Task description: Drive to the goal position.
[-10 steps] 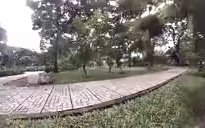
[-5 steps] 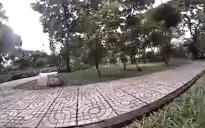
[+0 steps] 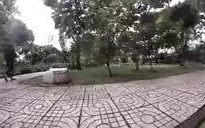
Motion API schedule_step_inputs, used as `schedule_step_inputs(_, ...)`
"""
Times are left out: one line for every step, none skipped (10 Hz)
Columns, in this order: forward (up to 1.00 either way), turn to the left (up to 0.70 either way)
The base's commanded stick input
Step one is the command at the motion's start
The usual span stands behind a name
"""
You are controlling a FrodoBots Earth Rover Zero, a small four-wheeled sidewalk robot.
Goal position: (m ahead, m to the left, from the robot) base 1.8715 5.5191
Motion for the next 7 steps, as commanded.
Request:
schedule_step_inputs(0.00,0.45)
schedule_step_inputs(0.00,0.45)
schedule_step_inputs(0.00,0.45)
schedule_step_inputs(0.00,0.45)
schedule_step_inputs(0.00,0.45)
schedule_step_inputs(0.00,0.45)
schedule_step_inputs(0.00,0.45)
